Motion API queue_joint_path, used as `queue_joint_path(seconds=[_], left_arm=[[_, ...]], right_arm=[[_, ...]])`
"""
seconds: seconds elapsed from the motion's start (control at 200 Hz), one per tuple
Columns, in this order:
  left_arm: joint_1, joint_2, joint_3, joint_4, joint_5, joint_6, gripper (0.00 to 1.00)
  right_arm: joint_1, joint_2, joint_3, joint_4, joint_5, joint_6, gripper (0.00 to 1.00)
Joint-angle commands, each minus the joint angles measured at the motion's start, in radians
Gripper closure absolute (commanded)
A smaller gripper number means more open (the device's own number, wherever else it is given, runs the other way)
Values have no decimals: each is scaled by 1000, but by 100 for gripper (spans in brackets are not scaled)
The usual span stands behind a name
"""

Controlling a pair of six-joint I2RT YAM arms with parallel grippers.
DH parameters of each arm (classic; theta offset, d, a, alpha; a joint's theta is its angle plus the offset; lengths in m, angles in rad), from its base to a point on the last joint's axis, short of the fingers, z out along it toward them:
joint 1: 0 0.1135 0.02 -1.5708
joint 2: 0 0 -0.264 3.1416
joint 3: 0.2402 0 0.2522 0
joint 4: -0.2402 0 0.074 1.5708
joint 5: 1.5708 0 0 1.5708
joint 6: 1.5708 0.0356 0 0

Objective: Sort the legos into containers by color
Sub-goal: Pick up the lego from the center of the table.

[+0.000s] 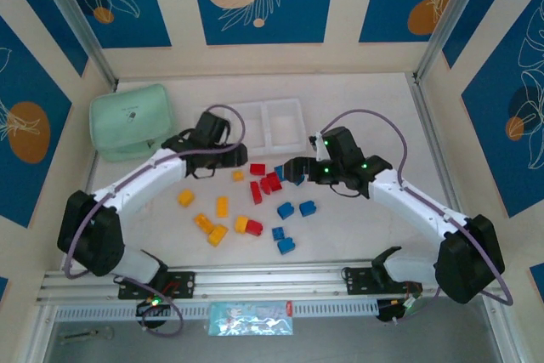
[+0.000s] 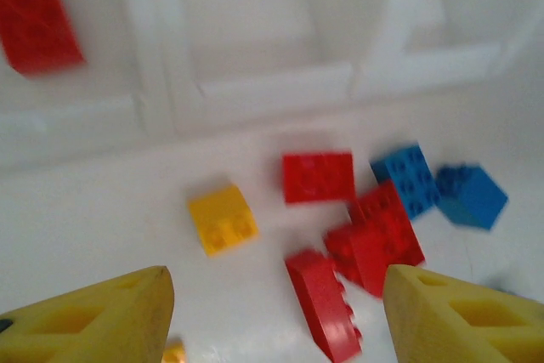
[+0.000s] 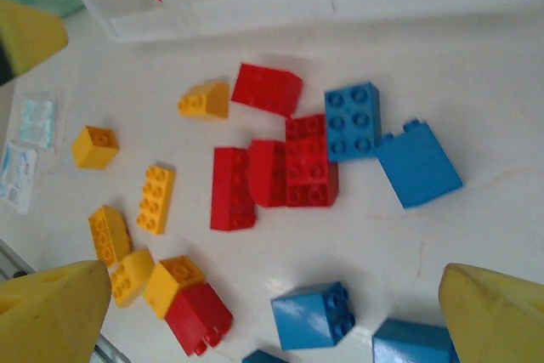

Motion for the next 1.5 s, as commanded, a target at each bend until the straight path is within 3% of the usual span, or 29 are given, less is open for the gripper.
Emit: queue_joint_path(seconds=[0.0,0.335,0.725,1.495], left_arm=[[-70,-8,-38,-41,-27,-71,33],[-206,135,0,-58,-61,-109,32],[-234,280,6,-2,-26,-115,33],[-234,285,-39,35,-67,-119,75]], right_arm=[[-6,-20,-45,4,-43,15,1],[-42,-11,-139,88,-83,52,1],[-82,-75,-177,87,-77,44,1],[-87,-89,-167,85,-100,20,1]])
